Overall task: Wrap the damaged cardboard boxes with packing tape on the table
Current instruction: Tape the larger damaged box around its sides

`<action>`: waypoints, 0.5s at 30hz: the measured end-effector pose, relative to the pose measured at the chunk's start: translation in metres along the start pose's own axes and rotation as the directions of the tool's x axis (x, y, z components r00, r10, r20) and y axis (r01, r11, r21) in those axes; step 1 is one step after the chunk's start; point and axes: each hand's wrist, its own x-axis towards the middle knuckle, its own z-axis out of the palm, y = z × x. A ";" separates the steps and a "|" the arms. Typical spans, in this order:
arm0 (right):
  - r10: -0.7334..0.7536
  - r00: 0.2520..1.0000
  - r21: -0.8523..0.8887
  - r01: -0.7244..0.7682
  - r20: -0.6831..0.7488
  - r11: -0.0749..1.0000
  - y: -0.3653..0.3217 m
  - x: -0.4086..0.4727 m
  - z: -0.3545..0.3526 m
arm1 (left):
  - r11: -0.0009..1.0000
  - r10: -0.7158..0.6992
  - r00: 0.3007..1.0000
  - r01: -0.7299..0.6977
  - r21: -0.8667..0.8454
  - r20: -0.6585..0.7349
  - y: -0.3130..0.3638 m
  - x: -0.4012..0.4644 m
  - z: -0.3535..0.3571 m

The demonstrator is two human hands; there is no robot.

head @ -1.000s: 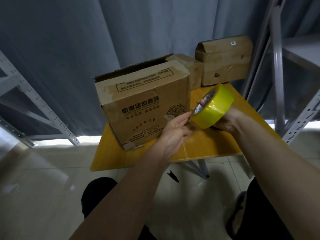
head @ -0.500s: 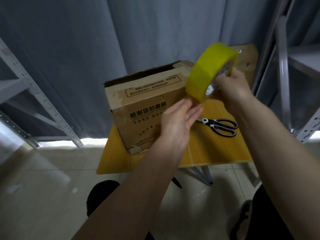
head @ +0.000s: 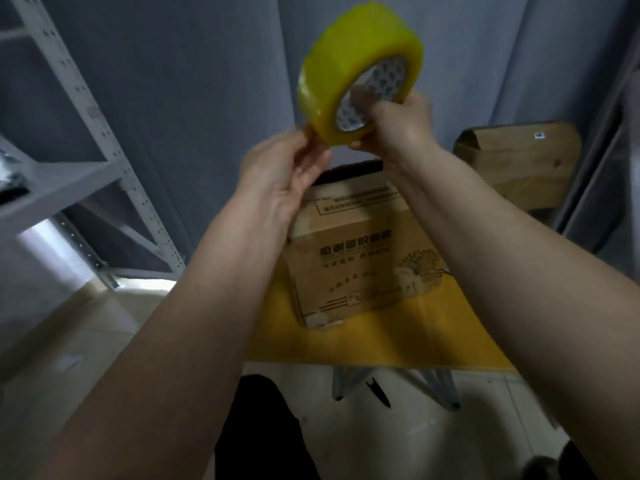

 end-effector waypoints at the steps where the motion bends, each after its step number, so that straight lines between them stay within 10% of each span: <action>1: 0.000 1.000 -0.016 0.000 0.003 1.000 0.001 0.003 0.013 | 0.999 0.020 0.999 -0.019 0.037 -0.033 0.007 0.008 -0.008; 15: 0.090 0.995 -0.252 -0.100 -0.052 0.962 0.080 0.016 0.049 | 0.980 -0.169 0.952 0.190 0.058 -0.254 -0.011 0.044 -0.080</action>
